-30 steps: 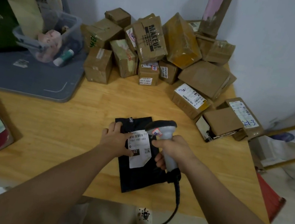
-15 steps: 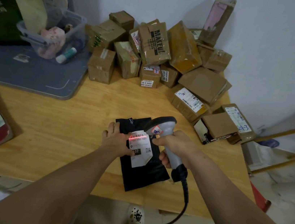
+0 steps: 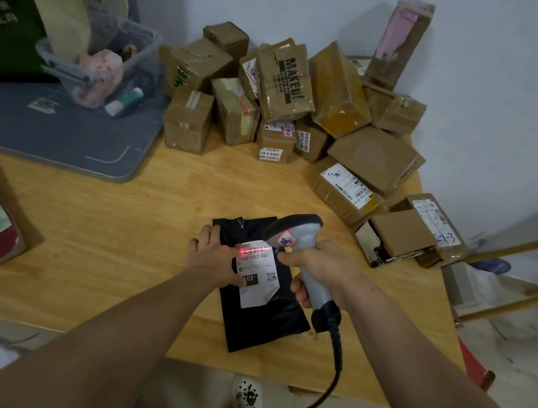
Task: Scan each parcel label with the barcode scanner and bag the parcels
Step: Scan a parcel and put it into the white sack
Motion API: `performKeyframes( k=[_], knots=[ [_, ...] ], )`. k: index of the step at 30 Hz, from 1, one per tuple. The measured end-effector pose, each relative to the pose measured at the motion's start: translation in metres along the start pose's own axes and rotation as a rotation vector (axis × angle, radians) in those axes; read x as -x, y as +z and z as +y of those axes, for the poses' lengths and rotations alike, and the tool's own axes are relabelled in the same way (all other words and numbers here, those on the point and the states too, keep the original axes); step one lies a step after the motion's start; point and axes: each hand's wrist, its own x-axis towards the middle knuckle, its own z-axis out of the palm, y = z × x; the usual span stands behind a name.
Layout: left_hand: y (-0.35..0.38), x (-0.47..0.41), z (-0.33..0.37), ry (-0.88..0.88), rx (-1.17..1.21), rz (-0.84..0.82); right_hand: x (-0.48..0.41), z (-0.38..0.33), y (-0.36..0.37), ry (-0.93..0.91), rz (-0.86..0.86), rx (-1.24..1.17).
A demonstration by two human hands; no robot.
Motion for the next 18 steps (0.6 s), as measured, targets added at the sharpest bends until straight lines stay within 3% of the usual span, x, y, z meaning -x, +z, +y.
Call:
performKeyframes(
  k=[6,11,13,18],
  knots=[
    [-0.004,0.002,0.005,-0.031,0.028,-0.012,-0.01,0.005,-0.002,-0.013,-0.007,-0.059],
    [-0.004,0.004,0.016,-0.264,0.522,0.183,-0.02,0.014,-0.005,-0.008,-0.001,-0.183],
    [-0.003,0.004,0.018,-0.363,0.715,0.189,-0.025,0.017,-0.006,-0.013,0.009,-0.209],
    [-0.005,0.001,0.011,-0.463,0.789,0.161,-0.037,0.016,-0.002,-0.042,-0.003,-0.224]
  ],
)
